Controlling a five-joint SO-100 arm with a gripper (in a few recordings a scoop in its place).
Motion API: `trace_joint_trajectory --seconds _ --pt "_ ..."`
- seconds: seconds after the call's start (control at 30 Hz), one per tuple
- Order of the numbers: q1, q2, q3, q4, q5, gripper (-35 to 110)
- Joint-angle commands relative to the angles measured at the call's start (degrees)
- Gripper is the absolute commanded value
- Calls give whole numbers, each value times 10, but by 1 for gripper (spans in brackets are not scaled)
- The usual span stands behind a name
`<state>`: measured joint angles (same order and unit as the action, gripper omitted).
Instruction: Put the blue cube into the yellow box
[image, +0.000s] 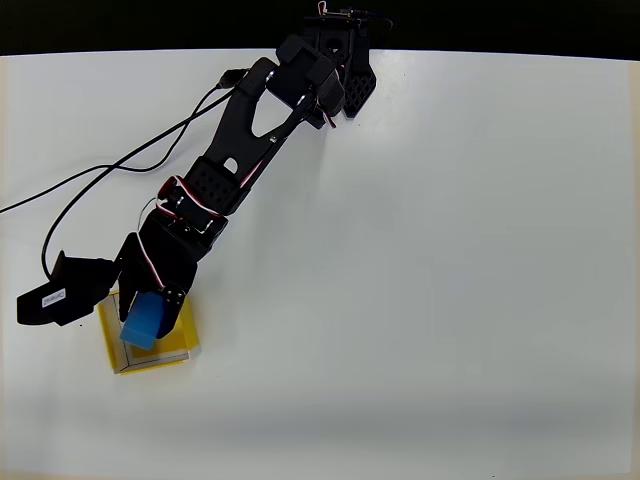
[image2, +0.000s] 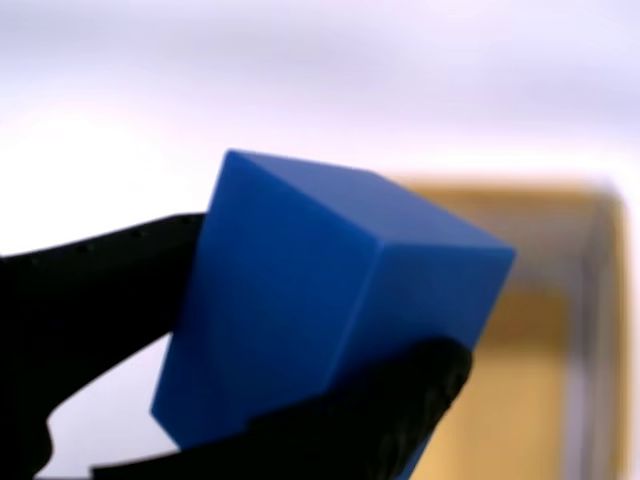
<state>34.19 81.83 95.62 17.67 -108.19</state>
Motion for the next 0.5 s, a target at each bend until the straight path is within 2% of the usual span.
trace_joint_trajectory --seconds 0.0,0.27,0.47 --pt "36 4 -102 -14 1 14" --pt "33 -55 -174 -5 13 14" --pt "18 -67 -181 -36 -1 14"
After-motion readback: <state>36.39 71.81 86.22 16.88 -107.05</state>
